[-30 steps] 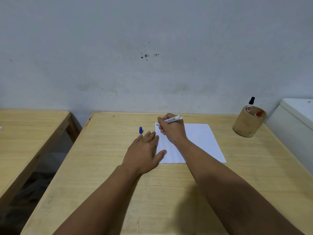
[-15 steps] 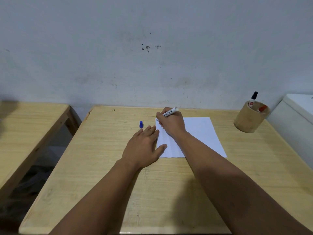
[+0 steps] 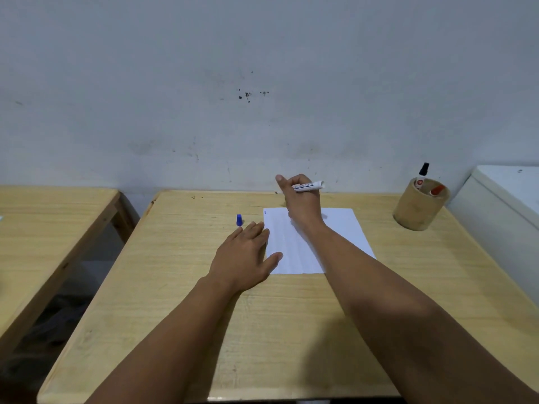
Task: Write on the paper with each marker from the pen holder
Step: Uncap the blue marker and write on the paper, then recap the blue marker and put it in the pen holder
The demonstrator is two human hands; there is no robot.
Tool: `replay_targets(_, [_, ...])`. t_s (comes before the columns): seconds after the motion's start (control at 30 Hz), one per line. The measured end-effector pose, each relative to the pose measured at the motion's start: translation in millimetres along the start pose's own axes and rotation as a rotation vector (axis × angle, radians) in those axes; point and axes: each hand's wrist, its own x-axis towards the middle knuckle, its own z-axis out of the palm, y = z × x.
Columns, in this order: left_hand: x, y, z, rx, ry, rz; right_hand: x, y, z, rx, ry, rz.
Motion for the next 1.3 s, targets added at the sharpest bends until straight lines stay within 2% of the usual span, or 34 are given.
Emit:
replay_targets(0.07, [0.7,0.9,-2.6,0.016,0.011,0.006,0.1,-9.3,-11.8,0.046,0.021,0.000])
replay_targets(0.13, [3.8,1.6,-5.6,-0.003,0.052,-0.034,-1.4,-18.8,-25.7,0.163,-0.028,0.073])
replay_targets(0.2, [11.4,0.2,-8.4,0.000,0.191,-0.084,0.5,-25.6,-40.2,0.249,-0.056,0.169])
replay_targets(0.3, [26.3,-9.0,-13.2,0.079,0.361,-0.212,2.8,-27.3,-58.8,0.280,0.032,0.166])
replay_targets(0.4, [36.4,-23.3,-14.7,-0.065,0.249,-0.409,-3.3,-27.6,-76.3,0.254,0.062,0.143])
replay_targets(0.5, [39.3,-30.1,-13.0,-0.140,0.175,-0.450,-11.5,-25.8,-93.8,0.228,-0.001,0.167])
replay_targets(0.57, [44.4,-27.2,-17.9,-0.311,0.224,-0.502,-16.8,-20.7,-102.4,0.167,-0.043,0.170])
replay_targets(0.67, [61.8,-9.5,-37.8,-0.779,0.303,-0.604,-25.7,-14.1,-106.4,0.104,-0.067,0.126])
replay_targets(0.73, [73.2,8.8,-53.1,-1.023,0.329,-0.612,-31.9,-12.2,-105.0,0.095,-0.082,0.069])
replay_targets(0.83, [85.4,35.7,-69.1,-1.216,0.334,-0.601,-40.7,-14.2,-103.0,0.068,-0.087,-0.004])
replay_targets(1.03, [95.3,70.0,-81.7,-1.269,0.295,-0.571,-44.7,-28.9,-111.2,0.076,-0.028,-0.075])
replay_targets(1.3, [102.8,96.2,-76.3,-1.143,0.260,-0.530,-48.3,-40.3,-128.5,0.054,0.005,-0.131])
